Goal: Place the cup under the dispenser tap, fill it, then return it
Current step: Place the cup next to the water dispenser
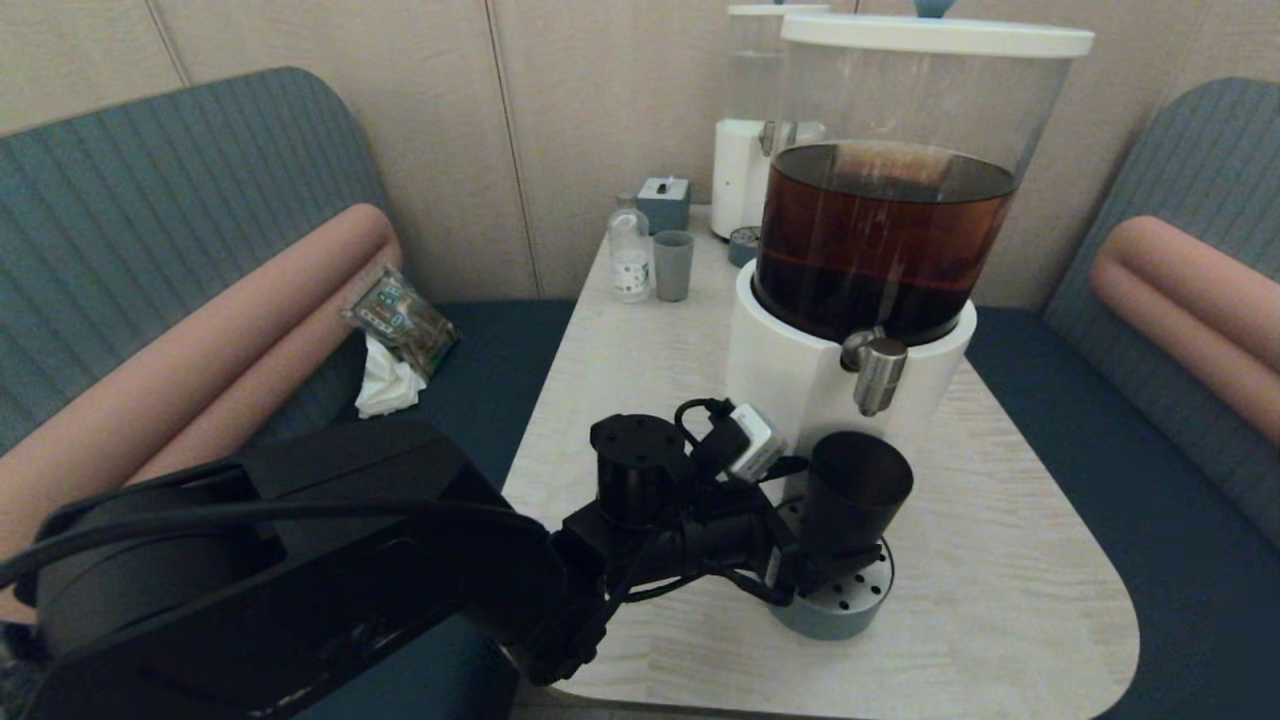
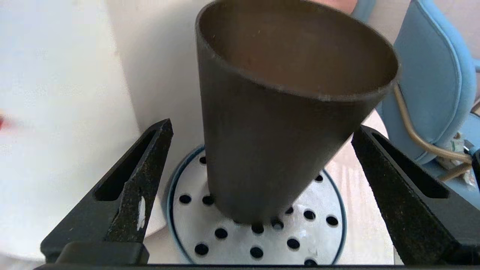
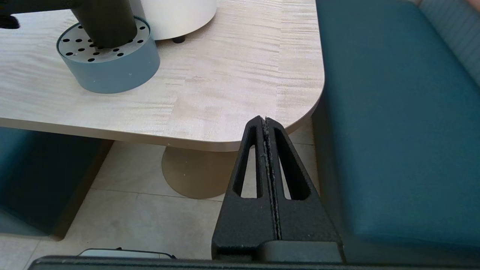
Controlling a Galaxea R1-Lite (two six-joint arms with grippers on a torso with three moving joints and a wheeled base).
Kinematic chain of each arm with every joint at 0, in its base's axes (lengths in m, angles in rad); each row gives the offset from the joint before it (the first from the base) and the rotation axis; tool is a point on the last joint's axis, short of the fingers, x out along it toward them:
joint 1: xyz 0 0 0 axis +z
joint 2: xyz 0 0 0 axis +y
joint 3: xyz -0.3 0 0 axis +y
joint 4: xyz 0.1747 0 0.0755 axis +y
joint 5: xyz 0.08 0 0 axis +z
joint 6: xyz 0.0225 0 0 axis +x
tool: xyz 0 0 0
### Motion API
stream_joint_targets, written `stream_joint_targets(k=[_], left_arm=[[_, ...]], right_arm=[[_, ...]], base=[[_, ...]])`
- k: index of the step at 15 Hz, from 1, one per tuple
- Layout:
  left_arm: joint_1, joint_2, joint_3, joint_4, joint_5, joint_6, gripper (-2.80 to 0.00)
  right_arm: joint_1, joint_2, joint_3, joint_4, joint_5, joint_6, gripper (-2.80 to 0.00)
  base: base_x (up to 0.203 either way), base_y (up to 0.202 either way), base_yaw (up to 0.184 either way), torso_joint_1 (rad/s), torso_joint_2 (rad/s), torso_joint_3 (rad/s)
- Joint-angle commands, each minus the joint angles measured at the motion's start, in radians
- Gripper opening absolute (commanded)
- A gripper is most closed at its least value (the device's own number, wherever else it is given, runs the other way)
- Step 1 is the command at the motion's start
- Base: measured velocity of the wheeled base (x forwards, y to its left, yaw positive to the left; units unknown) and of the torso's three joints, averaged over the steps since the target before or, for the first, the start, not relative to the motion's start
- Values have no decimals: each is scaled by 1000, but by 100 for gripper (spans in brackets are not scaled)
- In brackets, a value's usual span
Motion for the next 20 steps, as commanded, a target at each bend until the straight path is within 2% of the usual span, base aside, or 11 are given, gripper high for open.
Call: stream_joint_targets(k=[1, 20], left_arm=[[0, 15, -14, -7, 0, -1, 0], [0, 47, -116, 88, 10, -7, 0]], right_arm=[[-1, 1, 0, 1, 0, 0, -280], [1, 1, 0, 1, 0, 0, -280]], base=[[0, 0, 0, 0, 0, 0], [0, 0, 0, 0, 0, 0]])
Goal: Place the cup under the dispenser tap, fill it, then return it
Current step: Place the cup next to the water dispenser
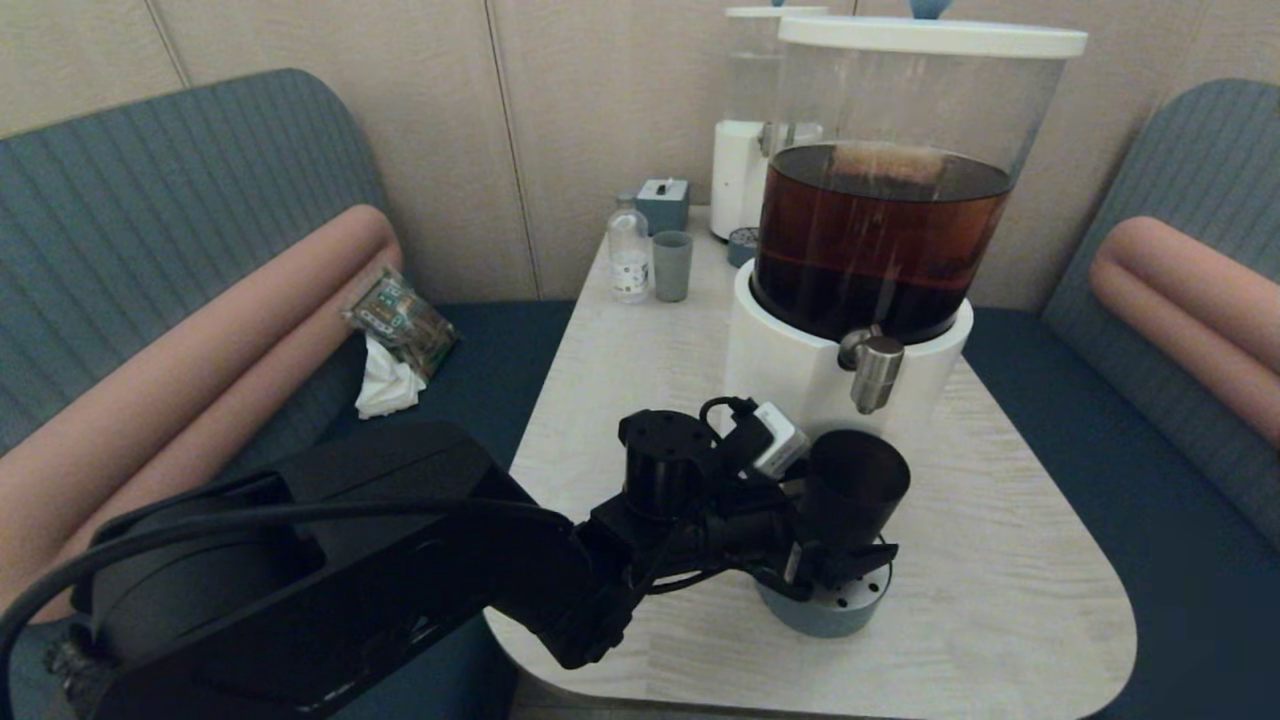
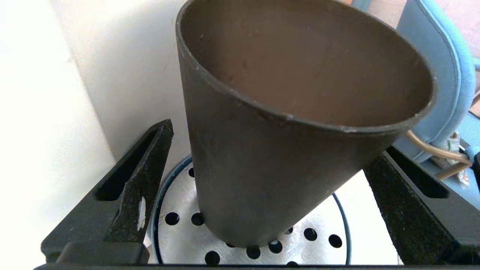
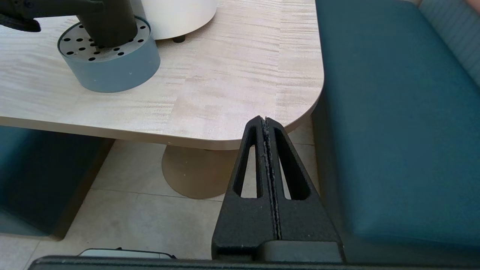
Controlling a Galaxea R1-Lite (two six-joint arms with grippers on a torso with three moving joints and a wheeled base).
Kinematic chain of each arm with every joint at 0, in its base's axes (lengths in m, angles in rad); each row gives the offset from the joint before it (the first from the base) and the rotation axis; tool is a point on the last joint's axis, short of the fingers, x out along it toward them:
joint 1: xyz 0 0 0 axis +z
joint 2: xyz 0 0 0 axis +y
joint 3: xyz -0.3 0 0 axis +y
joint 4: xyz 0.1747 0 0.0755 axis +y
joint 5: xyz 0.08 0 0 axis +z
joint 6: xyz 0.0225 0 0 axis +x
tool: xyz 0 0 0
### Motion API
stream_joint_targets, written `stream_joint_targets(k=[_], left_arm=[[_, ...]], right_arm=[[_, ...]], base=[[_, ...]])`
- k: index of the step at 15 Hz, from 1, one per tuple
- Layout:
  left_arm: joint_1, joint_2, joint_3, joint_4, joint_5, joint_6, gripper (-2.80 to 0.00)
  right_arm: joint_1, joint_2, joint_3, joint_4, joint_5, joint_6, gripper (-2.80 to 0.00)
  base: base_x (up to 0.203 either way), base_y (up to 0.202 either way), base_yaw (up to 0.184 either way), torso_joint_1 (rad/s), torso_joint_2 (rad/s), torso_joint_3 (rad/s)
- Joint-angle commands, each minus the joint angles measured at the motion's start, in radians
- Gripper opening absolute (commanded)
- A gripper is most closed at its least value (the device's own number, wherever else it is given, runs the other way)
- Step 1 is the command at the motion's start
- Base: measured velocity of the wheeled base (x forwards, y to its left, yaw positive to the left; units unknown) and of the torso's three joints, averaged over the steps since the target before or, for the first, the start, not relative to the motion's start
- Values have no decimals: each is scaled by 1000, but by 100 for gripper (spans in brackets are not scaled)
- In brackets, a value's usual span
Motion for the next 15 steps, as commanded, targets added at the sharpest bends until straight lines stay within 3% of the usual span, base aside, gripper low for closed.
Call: stream_joint_targets(k=[1, 6, 7, 15], left_arm=[[0, 1, -11, -1, -1, 1, 0], [0, 1, -19, 13, -1, -3, 0], [0, 1, -19, 14, -1, -3, -280], [0, -9, 3, 6, -1, -1, -280]], right_arm=[[0, 1, 0, 0, 0, 0, -280], [0, 1, 0, 0, 0, 0, -280], [-1, 1, 0, 0, 0, 0, -280], [0, 1, 0, 0, 0, 0, -280]], base=[[0, 0, 0, 0, 0, 0], [0, 0, 0, 0, 0, 0], [0, 0, 0, 0, 0, 0], [0, 0, 0, 0, 0, 0]])
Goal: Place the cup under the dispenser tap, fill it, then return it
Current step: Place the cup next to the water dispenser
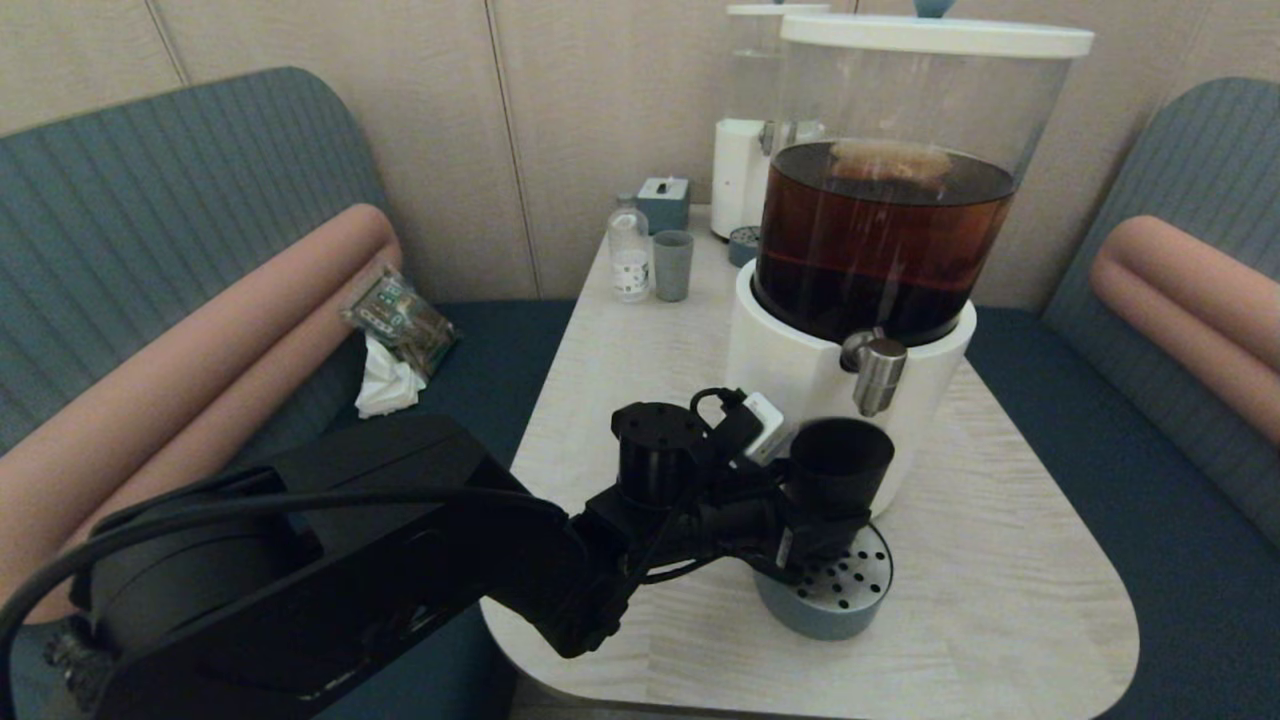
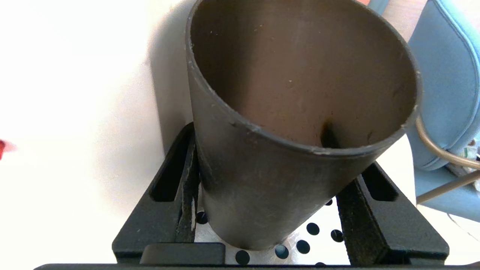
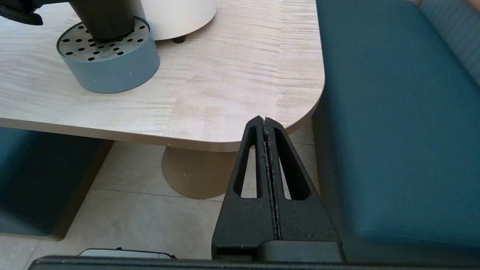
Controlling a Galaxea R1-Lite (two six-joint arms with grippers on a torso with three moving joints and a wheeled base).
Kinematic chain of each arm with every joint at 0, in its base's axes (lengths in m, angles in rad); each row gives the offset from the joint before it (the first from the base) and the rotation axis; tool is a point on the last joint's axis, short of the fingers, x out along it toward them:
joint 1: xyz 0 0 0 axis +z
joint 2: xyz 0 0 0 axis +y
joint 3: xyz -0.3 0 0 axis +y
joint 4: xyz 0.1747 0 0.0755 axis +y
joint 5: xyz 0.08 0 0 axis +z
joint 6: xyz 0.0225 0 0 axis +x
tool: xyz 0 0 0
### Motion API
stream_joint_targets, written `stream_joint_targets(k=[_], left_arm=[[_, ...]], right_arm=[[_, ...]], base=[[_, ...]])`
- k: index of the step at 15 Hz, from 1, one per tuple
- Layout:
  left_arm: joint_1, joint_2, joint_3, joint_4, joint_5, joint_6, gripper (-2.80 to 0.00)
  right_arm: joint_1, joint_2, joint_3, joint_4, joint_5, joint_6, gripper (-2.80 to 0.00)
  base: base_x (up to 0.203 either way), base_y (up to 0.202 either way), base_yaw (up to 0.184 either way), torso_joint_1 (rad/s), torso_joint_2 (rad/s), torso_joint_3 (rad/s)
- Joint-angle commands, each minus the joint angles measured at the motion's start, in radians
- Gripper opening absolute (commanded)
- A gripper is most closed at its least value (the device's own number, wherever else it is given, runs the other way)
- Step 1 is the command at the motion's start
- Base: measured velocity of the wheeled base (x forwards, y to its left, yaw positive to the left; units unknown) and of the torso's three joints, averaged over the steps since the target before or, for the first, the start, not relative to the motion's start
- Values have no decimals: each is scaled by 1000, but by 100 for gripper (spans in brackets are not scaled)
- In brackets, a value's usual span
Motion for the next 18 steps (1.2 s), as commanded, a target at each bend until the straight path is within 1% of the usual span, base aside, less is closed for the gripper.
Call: stream_joint_targets(k=[1, 5, 8, 12, 16, 17, 18], left_arm=[[0, -14, 25, -5, -6, 2, -280], [0, -58, 92, -41, 21, 4, -280], [0, -113, 147, -48, 23, 5, -280], [1, -172, 246, -97, 35, 5, -280], [13, -259, 337, -101, 41, 4, -280], [18, -279, 355, -101, 47, 3, -280], [25, -299, 371, -103, 68, 2, -280]], right_arm=[[-1, 1, 0, 0, 0, 1, -280], [0, 1, 0, 0, 0, 1, -280], [-1, 1, 0, 0, 0, 1, -280], [0, 1, 0, 0, 0, 1, -280], [-1, 1, 0, 0, 0, 1, -280], [0, 1, 0, 0, 0, 1, -280], [0, 1, 0, 0, 0, 1, -280]], base=[[0, 0, 0, 0, 0, 0], [0, 0, 0, 0, 0, 0], [0, 0, 0, 0, 0, 0], [0, 0, 0, 0, 0, 0], [0, 0, 0, 0, 0, 0], [0, 0, 0, 0, 0, 0], [0, 0, 0, 0, 0, 0]])
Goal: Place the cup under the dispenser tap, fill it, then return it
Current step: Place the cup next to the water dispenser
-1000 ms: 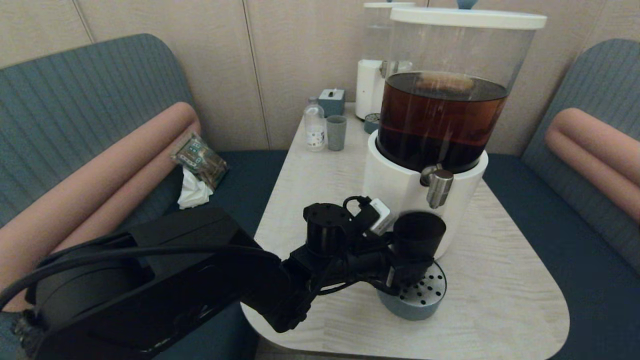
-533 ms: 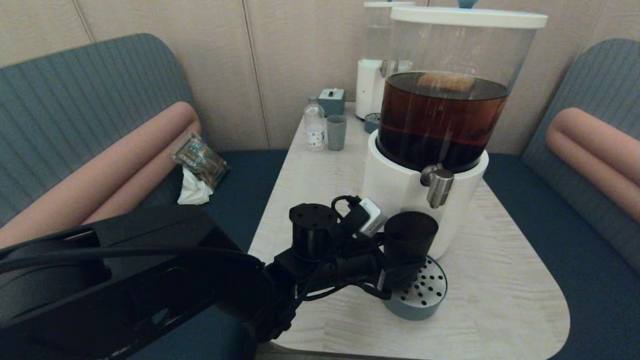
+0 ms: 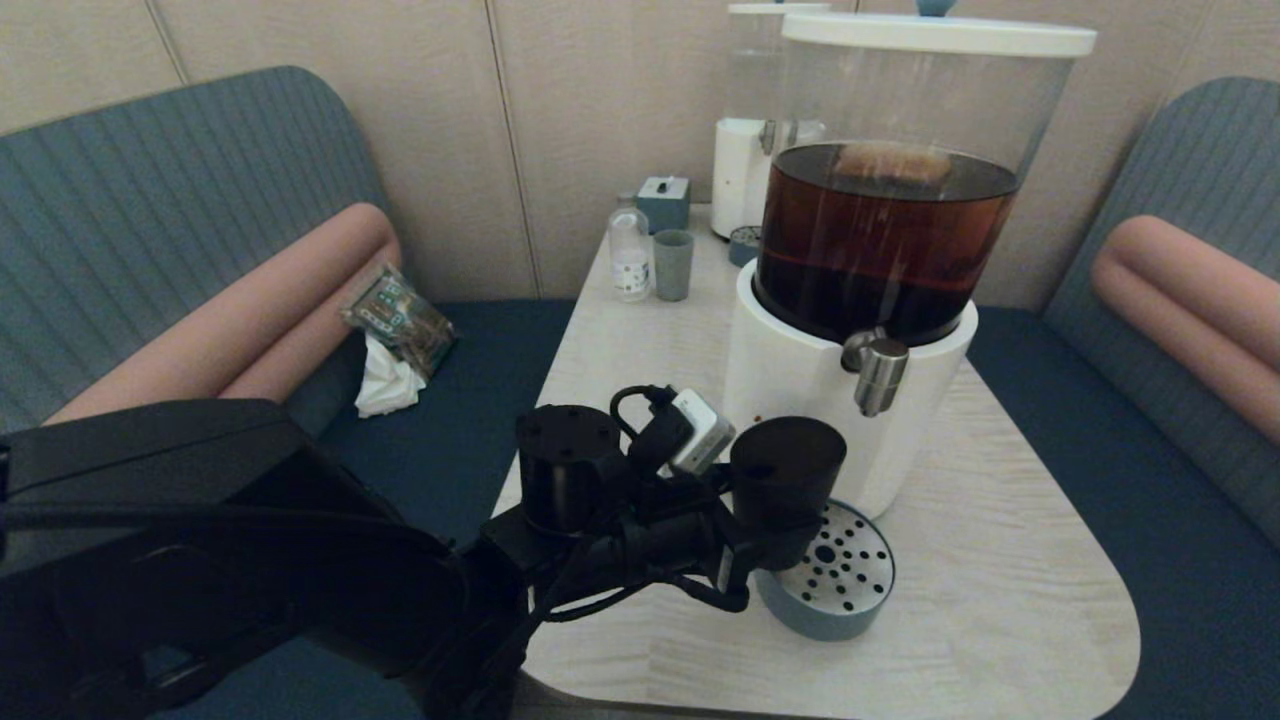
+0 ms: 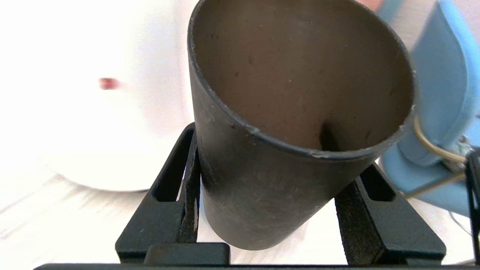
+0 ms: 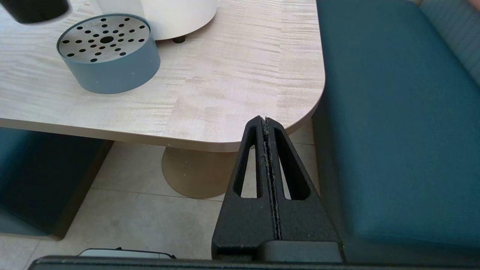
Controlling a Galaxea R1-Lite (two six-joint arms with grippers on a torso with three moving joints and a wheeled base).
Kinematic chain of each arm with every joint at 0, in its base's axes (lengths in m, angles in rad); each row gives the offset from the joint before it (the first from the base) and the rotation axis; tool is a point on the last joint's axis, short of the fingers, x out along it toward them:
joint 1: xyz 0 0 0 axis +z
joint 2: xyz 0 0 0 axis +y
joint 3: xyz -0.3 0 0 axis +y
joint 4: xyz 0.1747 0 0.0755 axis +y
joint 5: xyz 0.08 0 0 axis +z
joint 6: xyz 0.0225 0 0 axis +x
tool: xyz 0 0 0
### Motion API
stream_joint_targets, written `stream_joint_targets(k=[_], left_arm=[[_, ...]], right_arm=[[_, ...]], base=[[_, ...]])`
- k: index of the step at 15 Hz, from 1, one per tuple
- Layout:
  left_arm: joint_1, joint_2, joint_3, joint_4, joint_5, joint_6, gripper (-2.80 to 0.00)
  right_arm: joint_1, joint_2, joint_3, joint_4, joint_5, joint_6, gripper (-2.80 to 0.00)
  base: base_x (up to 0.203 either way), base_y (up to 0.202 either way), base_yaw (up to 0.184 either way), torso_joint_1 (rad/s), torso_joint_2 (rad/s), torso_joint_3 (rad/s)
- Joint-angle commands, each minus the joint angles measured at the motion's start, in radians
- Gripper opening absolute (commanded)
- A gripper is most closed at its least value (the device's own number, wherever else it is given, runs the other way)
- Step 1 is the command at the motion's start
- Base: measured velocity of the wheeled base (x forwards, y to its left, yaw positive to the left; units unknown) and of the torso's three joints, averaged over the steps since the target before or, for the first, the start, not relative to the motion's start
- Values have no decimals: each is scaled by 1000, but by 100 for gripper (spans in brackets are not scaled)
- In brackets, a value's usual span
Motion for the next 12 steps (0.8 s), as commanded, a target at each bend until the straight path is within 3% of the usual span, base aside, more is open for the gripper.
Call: stream_joint_targets(k=[1, 3, 7, 12], left_arm=[[16, -68, 31, -11, 27, -2, -280], [33, -105, 60, -16, 55, -3, -280], [63, -161, 125, -18, 211, -4, -280], [129, -159, 112, -27, 299, -17, -280]], right_arm=[[0, 1, 0, 0, 0, 0, -280], [-1, 1, 0, 0, 0, 0, -280], [0, 1, 0, 0, 0, 0, -280], [0, 1, 0, 0, 0, 0, -280]], base=[[0, 0, 0, 0, 0, 0], [0, 0, 0, 0, 0, 0], [0, 0, 0, 0, 0, 0], [0, 0, 0, 0, 0, 0]])
